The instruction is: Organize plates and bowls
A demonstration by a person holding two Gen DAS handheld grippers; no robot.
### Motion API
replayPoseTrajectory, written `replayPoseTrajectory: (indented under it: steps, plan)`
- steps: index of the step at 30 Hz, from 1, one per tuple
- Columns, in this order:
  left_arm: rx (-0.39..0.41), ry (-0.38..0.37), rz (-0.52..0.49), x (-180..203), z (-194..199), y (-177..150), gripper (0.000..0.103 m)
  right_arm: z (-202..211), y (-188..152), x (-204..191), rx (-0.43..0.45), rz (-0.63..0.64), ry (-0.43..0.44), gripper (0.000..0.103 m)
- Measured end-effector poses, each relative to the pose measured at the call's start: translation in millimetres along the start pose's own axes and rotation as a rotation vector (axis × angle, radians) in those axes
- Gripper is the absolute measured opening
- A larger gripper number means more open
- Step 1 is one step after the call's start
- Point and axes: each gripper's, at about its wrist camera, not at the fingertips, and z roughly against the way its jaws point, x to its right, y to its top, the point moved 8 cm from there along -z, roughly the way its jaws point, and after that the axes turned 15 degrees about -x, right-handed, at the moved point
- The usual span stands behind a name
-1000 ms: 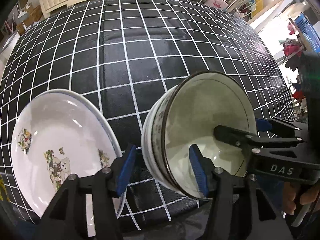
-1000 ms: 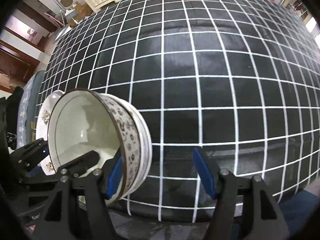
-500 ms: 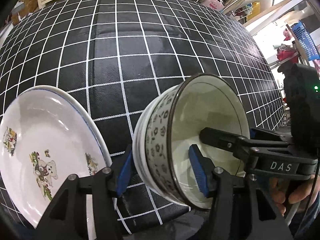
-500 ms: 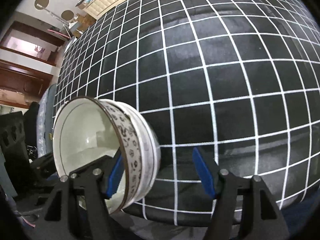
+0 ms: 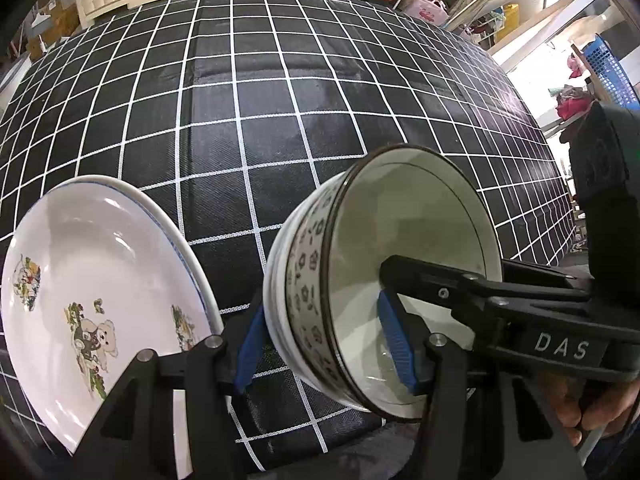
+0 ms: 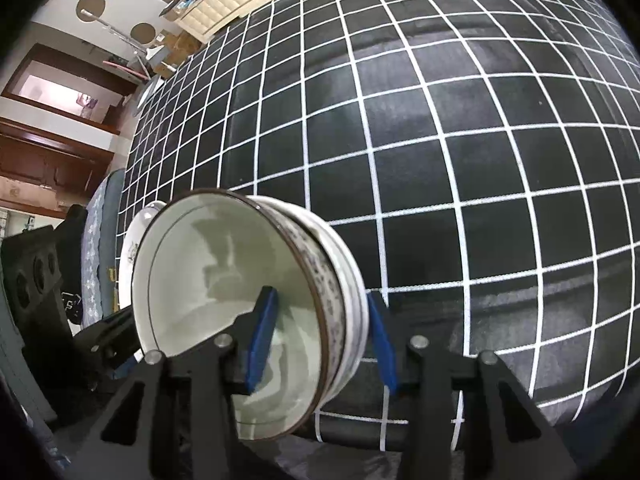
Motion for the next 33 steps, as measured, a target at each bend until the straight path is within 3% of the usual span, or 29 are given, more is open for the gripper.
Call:
replayPoseTrajectory:
  steps: [11, 21, 33]
  plan:
    - [0.006, 0.025, -0.002, 12.1, 2.6, 0.0, 0.054, 2.4, 2.3, -11.7, -0.004, -0.038, -0.006, 0.049]
    - [0.070, 0.040, 0.010, 19.7, 38.8, 10.7, 0.053, 23.6, 8.5, -43.1, 0.035, -0.001, -0.014, 0.049]
    - [0.165, 0.076, 0.107, -37.3, 103.3, -3.2, 0.053, 11.3, 20.1, -124.7, 0.017, 0.131, -0.007, 0.049]
